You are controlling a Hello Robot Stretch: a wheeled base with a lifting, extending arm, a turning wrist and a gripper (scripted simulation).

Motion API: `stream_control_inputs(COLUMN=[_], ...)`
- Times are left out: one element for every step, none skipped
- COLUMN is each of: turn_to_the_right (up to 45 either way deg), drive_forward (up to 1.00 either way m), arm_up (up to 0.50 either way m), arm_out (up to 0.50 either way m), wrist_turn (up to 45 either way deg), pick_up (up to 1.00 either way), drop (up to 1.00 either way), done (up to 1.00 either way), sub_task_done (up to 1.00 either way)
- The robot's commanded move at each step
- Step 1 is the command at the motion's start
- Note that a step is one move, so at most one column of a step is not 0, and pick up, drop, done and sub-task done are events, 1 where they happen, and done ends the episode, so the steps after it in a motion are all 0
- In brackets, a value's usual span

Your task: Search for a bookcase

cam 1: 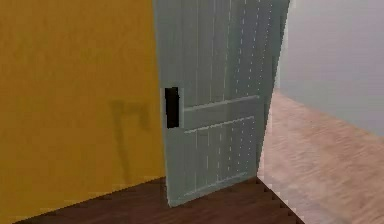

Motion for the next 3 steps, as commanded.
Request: stream_control_inputs(turn_to_the_right=[36.0,0.0,0.0], drive_forward=[0.00,1.00,0.90], arm_up=[0.00,0.00,0.00], arm_out=[0.00,0.00,0.00], wrist_turn=[0.0,0.0,0.0], pick_up=[0.00,0.00,0.00], drop=[0.00,0.00,0.00], done=[0.00,0.00,0.00], sub_task_done=[0.00,0.00,0.00])
